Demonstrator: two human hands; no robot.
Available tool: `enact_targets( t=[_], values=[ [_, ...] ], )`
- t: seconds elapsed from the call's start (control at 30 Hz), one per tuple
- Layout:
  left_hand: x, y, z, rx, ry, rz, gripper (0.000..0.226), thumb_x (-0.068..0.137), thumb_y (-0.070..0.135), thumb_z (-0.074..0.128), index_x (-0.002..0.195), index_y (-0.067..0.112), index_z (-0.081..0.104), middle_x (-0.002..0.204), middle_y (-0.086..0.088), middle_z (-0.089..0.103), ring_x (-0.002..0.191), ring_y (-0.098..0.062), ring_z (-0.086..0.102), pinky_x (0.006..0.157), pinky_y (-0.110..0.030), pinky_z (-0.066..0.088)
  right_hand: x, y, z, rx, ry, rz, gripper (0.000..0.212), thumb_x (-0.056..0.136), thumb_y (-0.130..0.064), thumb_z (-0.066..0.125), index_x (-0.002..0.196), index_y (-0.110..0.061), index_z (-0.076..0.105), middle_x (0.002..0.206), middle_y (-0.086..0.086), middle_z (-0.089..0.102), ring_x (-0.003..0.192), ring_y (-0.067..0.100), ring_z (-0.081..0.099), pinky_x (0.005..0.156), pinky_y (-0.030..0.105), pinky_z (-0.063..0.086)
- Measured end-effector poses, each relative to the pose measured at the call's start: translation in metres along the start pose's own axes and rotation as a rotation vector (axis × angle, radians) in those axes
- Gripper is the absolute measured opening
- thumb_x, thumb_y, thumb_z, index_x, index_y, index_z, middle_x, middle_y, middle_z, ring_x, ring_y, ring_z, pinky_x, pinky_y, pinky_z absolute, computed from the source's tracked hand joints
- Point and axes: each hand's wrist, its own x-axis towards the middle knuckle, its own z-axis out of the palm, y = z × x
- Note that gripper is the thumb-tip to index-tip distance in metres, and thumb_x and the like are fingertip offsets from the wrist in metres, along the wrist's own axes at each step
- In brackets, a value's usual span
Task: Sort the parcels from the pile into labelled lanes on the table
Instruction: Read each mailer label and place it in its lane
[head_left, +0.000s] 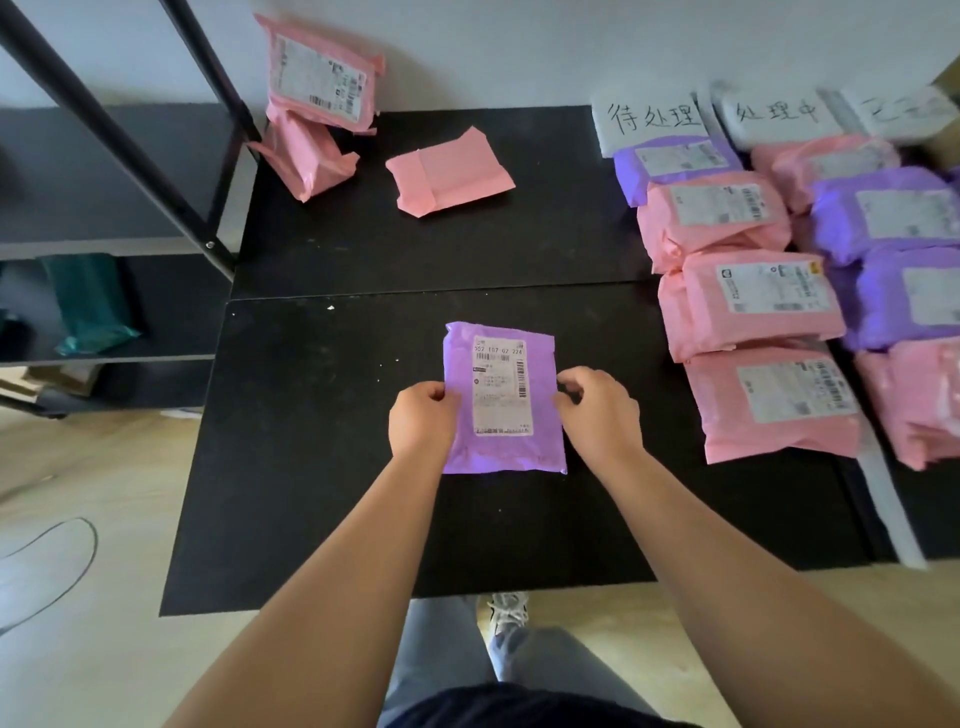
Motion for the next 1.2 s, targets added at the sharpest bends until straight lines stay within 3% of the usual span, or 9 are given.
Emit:
enact_targets(
  t=[0.07, 0.13, 0.2, 0.27, 0.63, 0.8, 0.93, 1.07, 1.2],
  values=[
    [-0.007, -0.007, 0.002, 0.064, 0.015, 0.029, 0.016, 0.093, 0.015, 0.052, 0.08, 0.013, 0.06, 0.07, 0.001, 0.054, 0.059, -0.017, 0.047, 0.052, -0.025, 0.035, -0.005, 0.002, 0.01, -0.062, -0.02, -0.002, 0.027, 0.095, -0.028, 0.064, 0.121, -0.02, 0.062, 0.109, -0.001, 0.065, 0.097, 0.015, 0.062, 0.091, 0.041, 0.054],
    [-0.013, -0.015, 0.005, 0.13, 0.083, 0.107, 0.021, 0.093, 0.015, 0.055, 0.111, 0.018, 0.064, 0.102, 0.0, 0.061, 0.091, -0.021, 0.059, 0.067, -0.029, 0.046, -0.008, 0.004, 0.018, -0.114, -0.026, -0.002, 0.036, 0.094, -0.033, 0.065, 0.128, -0.021, 0.059, 0.113, -0.002, 0.065, 0.102, 0.016, 0.061, 0.095, 0.039, 0.05],
    [-0.019, -0.024, 0.008, 0.235, 0.124, 0.236, 0.043, 0.092, 0.012, 0.058, 0.134, 0.017, 0.054, 0.128, -0.001, 0.054, 0.117, -0.023, 0.048, 0.086, -0.032, 0.044, -0.012, 0.005, 0.024, -0.18, -0.042, -0.021, 0.041, 0.094, -0.037, 0.065, 0.13, -0.02, 0.058, 0.113, -0.001, 0.063, 0.105, 0.017, 0.059, 0.094, 0.037, 0.045],
    [-0.021, -0.032, 0.013, 0.332, 0.103, 0.366, 0.045, 0.091, 0.008, 0.059, 0.136, 0.013, 0.054, 0.136, -0.002, 0.052, 0.124, -0.025, 0.043, 0.097, -0.032, 0.039, -0.016, 0.006, 0.027, -0.228, -0.073, -0.036, 0.045, 0.094, -0.04, 0.064, 0.132, -0.019, 0.056, 0.115, 0.0, 0.062, 0.108, 0.019, 0.057, 0.095, 0.037, 0.043],
    [-0.017, -0.054, 0.033, 0.424, 0.005, 0.412, 0.043, 0.092, 0.004, 0.057, 0.135, 0.012, 0.057, 0.141, 0.003, 0.051, 0.128, -0.021, 0.041, 0.101, -0.023, 0.036, -0.014, 0.0, 0.039, -0.232, -0.035, 0.086, 0.044, 0.096, -0.043, 0.058, 0.133, -0.018, 0.056, 0.12, 0.003, 0.061, 0.114, 0.021, 0.056, 0.101, 0.039, 0.038],
    [-0.016, -0.054, 0.033, 0.428, 0.022, 0.417, 0.038, 0.093, 0.006, 0.06, 0.131, 0.011, 0.061, 0.138, 0.003, 0.055, 0.124, -0.021, 0.045, 0.097, -0.024, 0.039, -0.006, -0.005, 0.042, -0.154, 0.01, 0.111, 0.027, 0.097, -0.037, 0.058, 0.115, -0.019, 0.065, 0.098, -0.002, 0.063, 0.093, 0.016, 0.054, 0.093, 0.036, 0.035],
    [-0.015, -0.047, 0.03, 0.32, 0.007, 0.341, 0.04, 0.094, 0.003, 0.053, 0.131, 0.013, 0.061, 0.137, 0.003, 0.055, 0.127, -0.019, 0.042, 0.095, -0.02, 0.035, -0.002, -0.01, 0.043, -0.121, -0.012, 0.12, 0.016, 0.098, -0.033, 0.058, 0.104, -0.022, 0.067, 0.089, -0.006, 0.062, 0.088, 0.014, 0.052, 0.085, 0.033, 0.03],
    [-0.014, -0.042, 0.029, 0.144, 0.074, 0.201, 0.035, 0.093, 0.004, 0.053, 0.126, 0.009, 0.061, 0.129, -0.004, 0.053, 0.121, -0.023, 0.049, 0.094, -0.032, 0.047, -0.002, -0.011, 0.039, -0.008, -0.041, 0.126, 0.01, 0.098, -0.029, 0.059, 0.104, -0.025, 0.066, 0.098, -0.007, 0.067, 0.091, 0.012, 0.055, 0.086, 0.031, 0.031],
    [-0.015, -0.033, 0.029, 0.016, 0.121, 0.058, 0.04, 0.096, 0.019, 0.059, 0.135, 0.014, 0.056, 0.13, -0.005, 0.052, 0.12, -0.024, 0.052, 0.097, -0.04, 0.05, -0.002, -0.009, 0.034, 0.134, -0.092, 0.131, 0.006, 0.099, -0.027, 0.059, 0.094, -0.031, 0.058, 0.09, -0.014, 0.058, 0.091, 0.01, 0.057, 0.097, 0.038, 0.043]
  ],
)
